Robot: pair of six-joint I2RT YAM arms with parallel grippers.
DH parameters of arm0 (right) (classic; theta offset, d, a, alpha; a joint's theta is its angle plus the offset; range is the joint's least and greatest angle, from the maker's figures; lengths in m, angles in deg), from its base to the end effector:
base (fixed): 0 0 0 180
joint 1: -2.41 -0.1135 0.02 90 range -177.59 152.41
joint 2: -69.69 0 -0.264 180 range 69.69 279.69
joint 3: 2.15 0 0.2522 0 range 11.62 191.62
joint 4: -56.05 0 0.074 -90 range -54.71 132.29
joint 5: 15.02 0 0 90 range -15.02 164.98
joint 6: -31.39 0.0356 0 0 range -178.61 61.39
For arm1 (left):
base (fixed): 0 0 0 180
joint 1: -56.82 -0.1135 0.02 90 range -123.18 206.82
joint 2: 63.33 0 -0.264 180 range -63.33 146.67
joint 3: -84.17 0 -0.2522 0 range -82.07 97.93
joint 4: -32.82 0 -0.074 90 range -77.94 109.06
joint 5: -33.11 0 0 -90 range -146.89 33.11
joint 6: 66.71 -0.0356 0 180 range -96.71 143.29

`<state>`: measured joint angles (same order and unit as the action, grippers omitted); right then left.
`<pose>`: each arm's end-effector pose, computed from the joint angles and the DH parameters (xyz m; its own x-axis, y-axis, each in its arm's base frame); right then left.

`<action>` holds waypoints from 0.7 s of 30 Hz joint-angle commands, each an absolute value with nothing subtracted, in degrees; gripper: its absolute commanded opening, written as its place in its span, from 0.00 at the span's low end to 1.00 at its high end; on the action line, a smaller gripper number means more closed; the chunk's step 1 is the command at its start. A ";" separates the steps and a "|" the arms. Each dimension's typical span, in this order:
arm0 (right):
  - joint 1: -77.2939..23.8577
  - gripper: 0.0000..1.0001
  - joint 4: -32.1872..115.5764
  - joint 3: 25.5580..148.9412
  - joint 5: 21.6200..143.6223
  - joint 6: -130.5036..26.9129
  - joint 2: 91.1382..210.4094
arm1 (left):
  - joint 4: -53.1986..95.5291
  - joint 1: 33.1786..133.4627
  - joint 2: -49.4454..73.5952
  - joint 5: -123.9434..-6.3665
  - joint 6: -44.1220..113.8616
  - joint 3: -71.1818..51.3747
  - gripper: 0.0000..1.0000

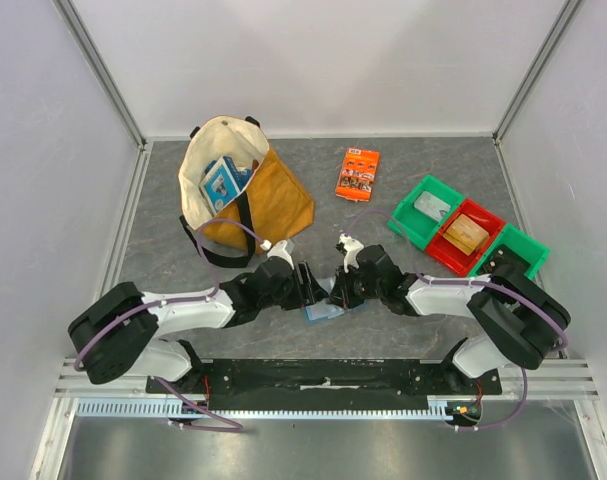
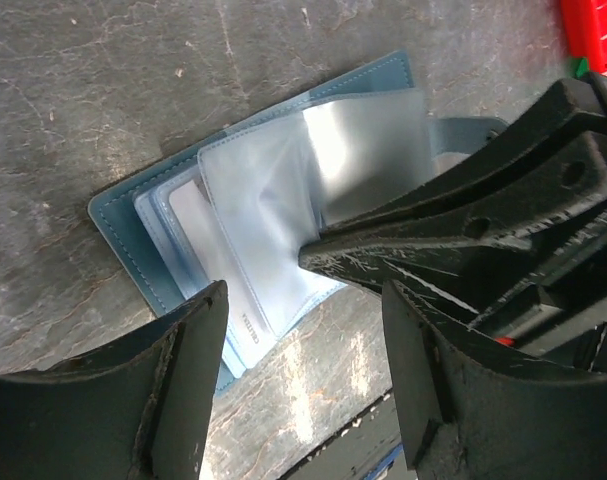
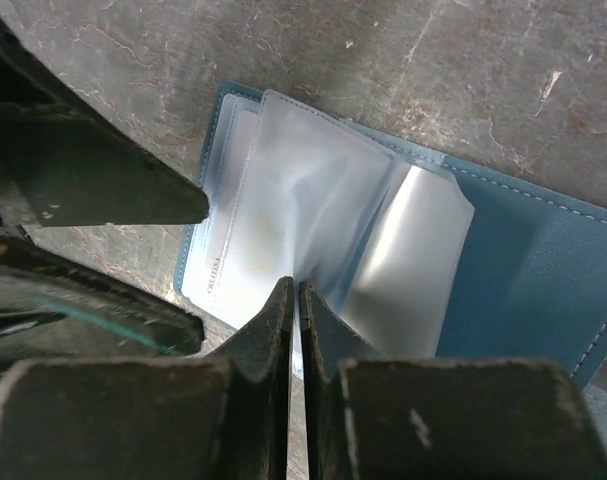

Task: Take the credit cards out of the card holder
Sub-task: Remove the credit card from the card holder.

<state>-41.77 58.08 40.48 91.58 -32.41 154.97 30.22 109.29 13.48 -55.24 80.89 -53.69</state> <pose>0.1836 0.1926 0.1353 -0.7825 -0.1704 -0.5989 -0.5327 0.6814 0.5020 0.1558 -0.2011 0.1607 -0.8552 -0.2721 -0.4411 0.1058 0.7415 -0.6626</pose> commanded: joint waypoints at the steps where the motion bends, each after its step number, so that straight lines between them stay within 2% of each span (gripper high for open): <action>1: -40.92 0.09 59.25 38.69 95.54 -31.80 156.09 | 34.09 109.03 16.90 -53.99 83.85 -51.23 0.68; 11: -40.04 0.10 61.36 37.90 97.39 -30.75 156.44 | 36.11 109.03 20.86 -56.63 86.30 -50.96 0.68; 15: -39.95 0.27 61.89 36.93 95.73 -30.05 152.76 | 38.39 109.03 21.66 -58.74 87.27 -51.40 0.68; 18: -39.96 0.43 59.88 35.96 91.08 -30.66 147.23 | 40.24 108.94 21.57 -59.79 87.19 -51.22 0.68; 21: -39.95 0.51 56.19 35.26 85.99 -31.97 139.94 | 41.91 109.03 21.83 -60.93 86.75 -50.44 0.67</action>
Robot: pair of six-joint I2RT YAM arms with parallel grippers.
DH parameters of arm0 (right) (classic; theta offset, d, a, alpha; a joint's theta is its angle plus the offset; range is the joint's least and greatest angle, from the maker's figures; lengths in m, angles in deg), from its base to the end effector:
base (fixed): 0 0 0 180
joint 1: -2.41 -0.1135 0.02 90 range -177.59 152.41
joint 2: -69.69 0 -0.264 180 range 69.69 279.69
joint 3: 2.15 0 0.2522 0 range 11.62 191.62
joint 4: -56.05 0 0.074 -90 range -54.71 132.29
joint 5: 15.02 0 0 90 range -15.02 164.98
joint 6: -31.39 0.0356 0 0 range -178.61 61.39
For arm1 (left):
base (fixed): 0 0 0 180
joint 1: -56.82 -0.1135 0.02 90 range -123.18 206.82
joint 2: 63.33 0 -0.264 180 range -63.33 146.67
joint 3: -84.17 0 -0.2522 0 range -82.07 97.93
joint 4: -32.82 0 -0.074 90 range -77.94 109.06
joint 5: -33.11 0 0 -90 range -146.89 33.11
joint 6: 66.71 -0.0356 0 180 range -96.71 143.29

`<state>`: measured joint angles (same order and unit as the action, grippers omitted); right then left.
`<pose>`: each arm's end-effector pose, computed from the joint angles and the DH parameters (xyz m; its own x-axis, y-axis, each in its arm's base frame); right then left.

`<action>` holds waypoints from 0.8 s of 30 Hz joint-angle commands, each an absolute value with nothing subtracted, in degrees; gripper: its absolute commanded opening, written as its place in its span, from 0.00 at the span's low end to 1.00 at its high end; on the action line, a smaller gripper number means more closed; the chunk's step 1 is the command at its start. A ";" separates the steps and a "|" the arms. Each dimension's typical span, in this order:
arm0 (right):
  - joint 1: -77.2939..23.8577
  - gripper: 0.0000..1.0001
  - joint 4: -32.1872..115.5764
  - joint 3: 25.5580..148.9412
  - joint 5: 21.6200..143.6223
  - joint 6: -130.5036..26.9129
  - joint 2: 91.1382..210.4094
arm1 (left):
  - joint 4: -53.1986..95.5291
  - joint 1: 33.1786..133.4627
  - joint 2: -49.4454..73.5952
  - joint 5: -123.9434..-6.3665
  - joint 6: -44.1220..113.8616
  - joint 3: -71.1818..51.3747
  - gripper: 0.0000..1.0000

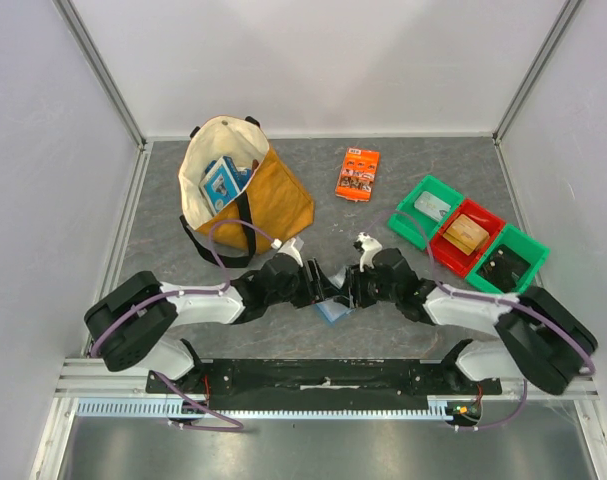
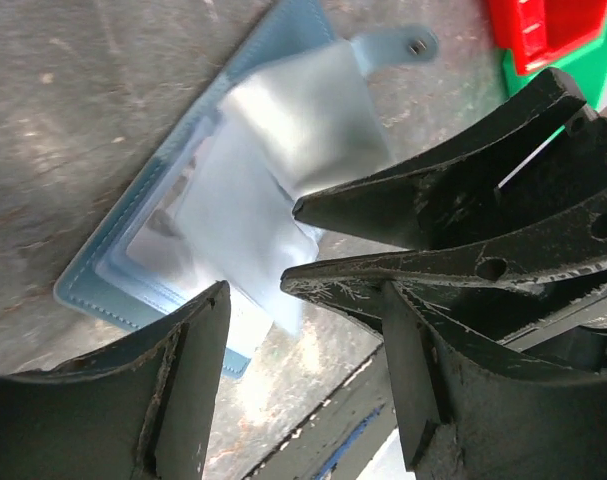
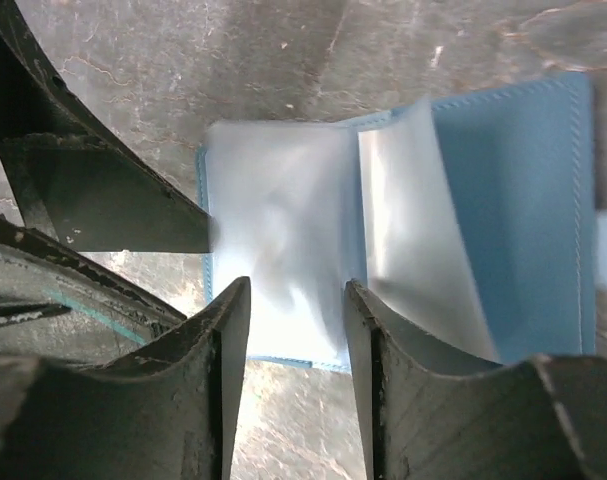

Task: Take the credit cards out of the card holder
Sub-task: Remove the credit card from the card holder.

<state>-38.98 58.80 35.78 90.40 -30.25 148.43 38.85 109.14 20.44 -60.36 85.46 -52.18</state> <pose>0.1773 0.1688 0.1408 -0.7844 -0.0809 -0.6150 -0.4794 0.7082 0.5183 0.1663 -0.2189 0.1520 -0.8857 -0.2974 -0.3566 0.0801 0.6586 -0.7482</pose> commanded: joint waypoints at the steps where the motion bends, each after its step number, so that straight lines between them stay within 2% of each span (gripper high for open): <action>1: -39.95 0.54 54.87 35.08 83.79 -32.15 136.44 | 42.52 109.03 22.10 -61.46 86.31 -50.00 0.67; 12: -40.04 0.56 38.17 32.01 57.95 -32.51 111.29 | 45.52 108.94 31.05 -65.68 84.20 -40.86 0.66; 17: -40.04 0.56 36.23 30.25 57.31 -31.89 104.07 | 43.24 108.94 39.40 -65.68 83.06 -33.92 0.66; 24: -39.96 0.55 38.68 29.64 62.93 -31.46 105.37 | 41.74 108.77 44.34 -67.18 82.79 -30.74 0.66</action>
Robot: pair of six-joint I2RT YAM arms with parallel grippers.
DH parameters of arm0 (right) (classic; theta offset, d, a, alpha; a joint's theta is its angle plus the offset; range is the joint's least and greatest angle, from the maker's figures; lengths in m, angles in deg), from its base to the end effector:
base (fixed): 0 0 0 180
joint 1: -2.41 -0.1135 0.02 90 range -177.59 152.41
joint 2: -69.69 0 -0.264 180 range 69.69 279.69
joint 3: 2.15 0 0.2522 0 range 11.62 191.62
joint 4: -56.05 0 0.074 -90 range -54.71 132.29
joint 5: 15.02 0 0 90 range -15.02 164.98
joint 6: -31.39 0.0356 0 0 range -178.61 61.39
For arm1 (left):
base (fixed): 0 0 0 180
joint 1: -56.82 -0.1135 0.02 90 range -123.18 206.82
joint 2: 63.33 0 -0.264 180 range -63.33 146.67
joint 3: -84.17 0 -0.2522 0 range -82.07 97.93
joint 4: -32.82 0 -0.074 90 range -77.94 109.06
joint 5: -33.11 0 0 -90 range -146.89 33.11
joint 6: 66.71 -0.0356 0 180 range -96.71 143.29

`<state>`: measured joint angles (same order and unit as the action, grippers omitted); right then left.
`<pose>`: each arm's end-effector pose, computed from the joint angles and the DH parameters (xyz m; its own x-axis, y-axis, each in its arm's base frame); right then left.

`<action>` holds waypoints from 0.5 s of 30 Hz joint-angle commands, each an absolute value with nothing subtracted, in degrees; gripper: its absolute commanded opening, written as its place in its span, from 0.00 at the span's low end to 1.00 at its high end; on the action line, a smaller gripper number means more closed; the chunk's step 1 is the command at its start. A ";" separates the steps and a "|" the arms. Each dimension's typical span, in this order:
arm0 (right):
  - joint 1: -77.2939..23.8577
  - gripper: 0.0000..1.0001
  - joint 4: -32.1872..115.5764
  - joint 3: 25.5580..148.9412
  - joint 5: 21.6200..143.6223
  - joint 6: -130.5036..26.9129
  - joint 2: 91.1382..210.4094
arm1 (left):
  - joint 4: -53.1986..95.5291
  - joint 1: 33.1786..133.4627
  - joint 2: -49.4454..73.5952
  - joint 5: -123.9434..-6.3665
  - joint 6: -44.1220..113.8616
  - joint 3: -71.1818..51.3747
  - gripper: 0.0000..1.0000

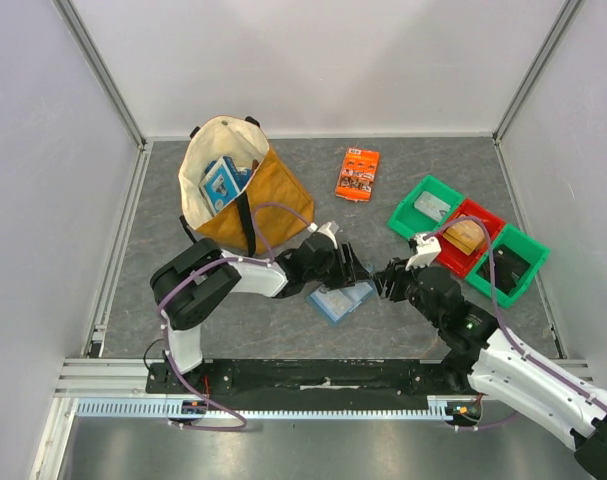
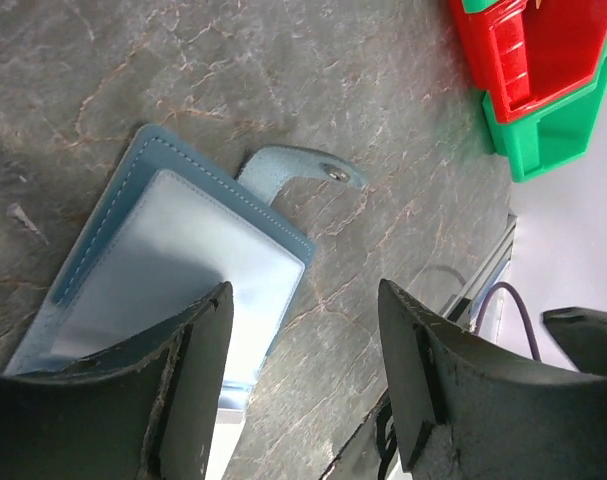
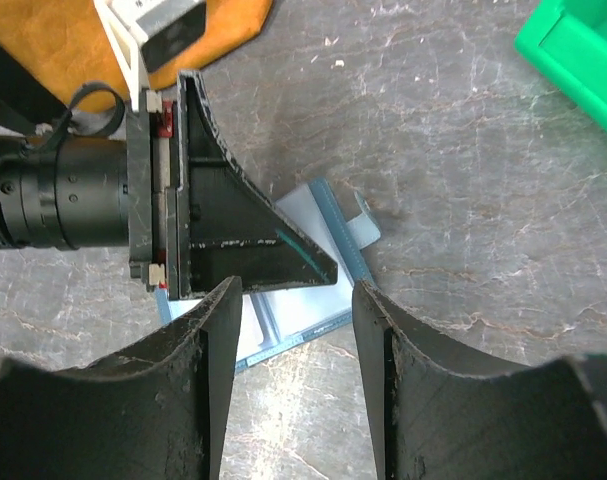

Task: Take the credit cards out of the card holder
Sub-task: Remove the credit card from the card holder.

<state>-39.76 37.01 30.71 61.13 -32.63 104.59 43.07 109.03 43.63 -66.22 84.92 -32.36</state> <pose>0.1219 0.0990 0.2165 -0.4526 0.1639 -0.8765 -0.3204 0.8875 0.3313 0.2229 -0.2969 0.1326 -0.9189 -0.2319 -0.3192 0.1145 0.6176 -0.7782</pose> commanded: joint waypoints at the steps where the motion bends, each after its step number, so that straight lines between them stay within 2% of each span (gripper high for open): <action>1: -40.04 0.54 39.73 29.29 63.98 -31.10 105.64 | 41.74 108.76 43.46 -66.83 82.44 -31.09 0.66; 12: -39.87 0.49 48.43 28.40 70.32 -29.35 112.66 | 30.85 107.27 23.34 -57.69 74.97 -35.84 0.67; 15: -39.61 0.46 53.52 27.88 74.35 -28.55 116.00 | 27.95 107.45 20.09 -57.16 74.44 -38.47 0.64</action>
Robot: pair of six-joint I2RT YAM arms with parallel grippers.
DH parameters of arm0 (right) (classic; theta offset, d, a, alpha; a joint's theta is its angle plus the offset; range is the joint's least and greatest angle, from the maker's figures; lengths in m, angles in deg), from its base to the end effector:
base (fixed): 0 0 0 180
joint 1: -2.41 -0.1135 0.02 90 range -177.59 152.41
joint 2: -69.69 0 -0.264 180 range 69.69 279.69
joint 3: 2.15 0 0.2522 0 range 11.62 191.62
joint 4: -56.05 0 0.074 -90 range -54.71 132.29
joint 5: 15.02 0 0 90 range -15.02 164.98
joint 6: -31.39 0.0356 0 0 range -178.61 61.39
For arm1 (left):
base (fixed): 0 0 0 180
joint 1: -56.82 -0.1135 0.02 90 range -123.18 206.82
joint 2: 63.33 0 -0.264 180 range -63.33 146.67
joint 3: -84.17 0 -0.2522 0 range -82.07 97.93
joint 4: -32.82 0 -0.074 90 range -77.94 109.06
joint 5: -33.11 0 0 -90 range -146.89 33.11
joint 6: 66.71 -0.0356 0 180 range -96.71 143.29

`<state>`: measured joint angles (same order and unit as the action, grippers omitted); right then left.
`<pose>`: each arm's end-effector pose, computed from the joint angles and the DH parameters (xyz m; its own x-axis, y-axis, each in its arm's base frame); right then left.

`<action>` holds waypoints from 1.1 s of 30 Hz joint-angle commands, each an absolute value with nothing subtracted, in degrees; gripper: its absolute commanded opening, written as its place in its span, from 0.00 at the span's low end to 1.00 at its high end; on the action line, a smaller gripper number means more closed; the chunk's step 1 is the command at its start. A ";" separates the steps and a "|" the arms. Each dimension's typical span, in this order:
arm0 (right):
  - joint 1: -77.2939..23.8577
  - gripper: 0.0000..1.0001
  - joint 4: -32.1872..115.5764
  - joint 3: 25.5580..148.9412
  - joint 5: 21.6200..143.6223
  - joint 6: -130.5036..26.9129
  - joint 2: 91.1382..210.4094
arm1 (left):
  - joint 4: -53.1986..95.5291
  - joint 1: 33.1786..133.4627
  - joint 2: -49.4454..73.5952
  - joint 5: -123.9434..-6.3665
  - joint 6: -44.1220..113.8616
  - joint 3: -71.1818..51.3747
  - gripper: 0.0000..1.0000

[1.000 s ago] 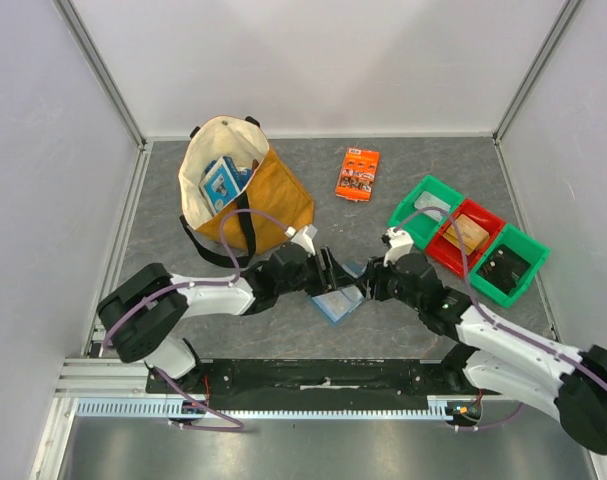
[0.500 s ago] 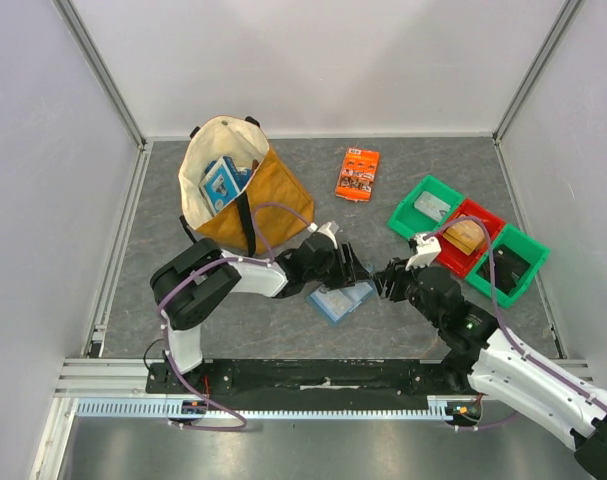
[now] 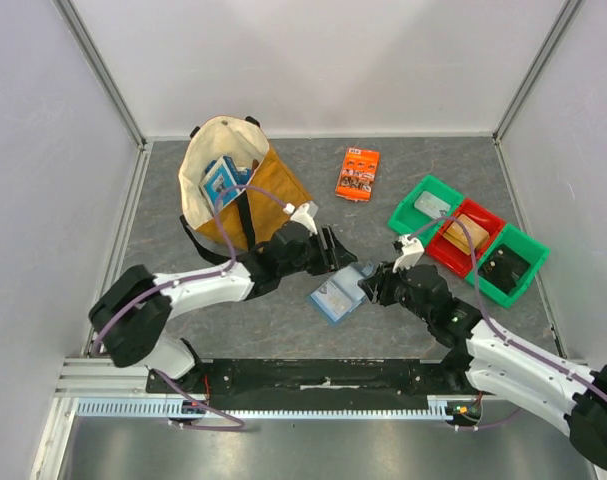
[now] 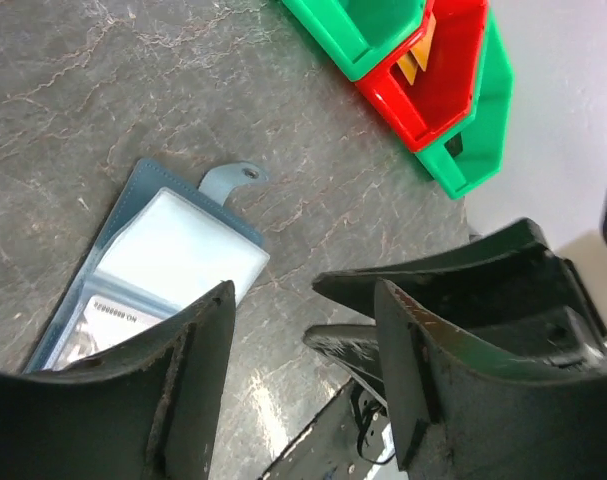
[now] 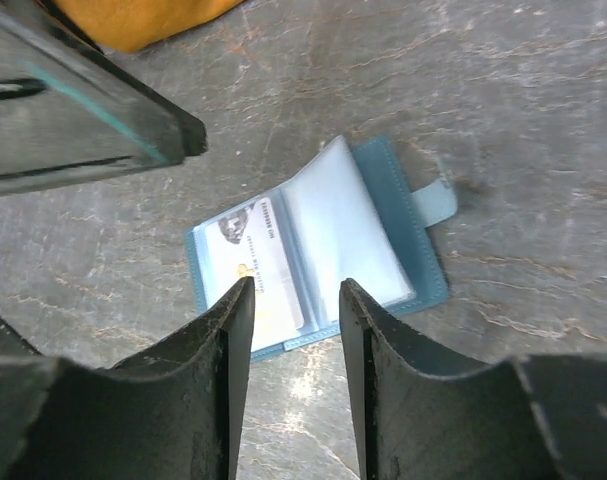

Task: Take the credit cards out of the card holder
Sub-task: Remove the credit card from the card holder.

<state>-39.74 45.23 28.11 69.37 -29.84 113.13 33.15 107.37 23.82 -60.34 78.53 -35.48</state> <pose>0.1312 0.1141 0.1930 -0.5539 0.1447 -0.8199 -0.3822 0.8307 0.4048 0.2081 -0.2562 0.2146 -0.8228 -0.2907 -0.4883 0.2263 0.6207 -0.7507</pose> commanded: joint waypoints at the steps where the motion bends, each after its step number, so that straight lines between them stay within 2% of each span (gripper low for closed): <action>1: -39.34 0.44 55.11 27.88 74.80 -28.29 117.58 | 27.42 107.27 19.21 -57.33 74.09 -39.35 0.58; 5: -37.50 0.33 58.81 29.19 81.56 -27.94 125.30 | 25.83 107.80 17.53 -60.49 72.78 -42.16 0.41; 6: -36.71 0.30 58.99 30.24 82.53 -27.94 127.76 | 25.74 107.88 17.44 -61.28 72.51 -42.78 0.39; 9: -34.07 0.29 58.99 32.53 87.27 -27.50 134.88 | 25.92 108.24 18.05 -63.83 72.77 -44.19 0.30; 15: -33.19 0.28 60.75 33.24 93.25 -24.69 141.67 | 26.09 108.68 21.92 -66.12 73.47 -44.98 0.28; 21: -33.10 0.29 61.08 31.58 95.98 -19.25 143.26 | 25.04 108.06 24.91 -64.01 73.21 -45.60 0.17; 27: -33.45 0.30 69.00 28.58 101.87 -12.38 143.43 | 22.23 105.78 26.84 -61.12 70.93 -44.28 0.15; 33: -33.27 0.30 64.19 30.77 98.64 -16.67 141.86 | 17.05 104.99 25.53 -57.17 67.94 -41.91 0.16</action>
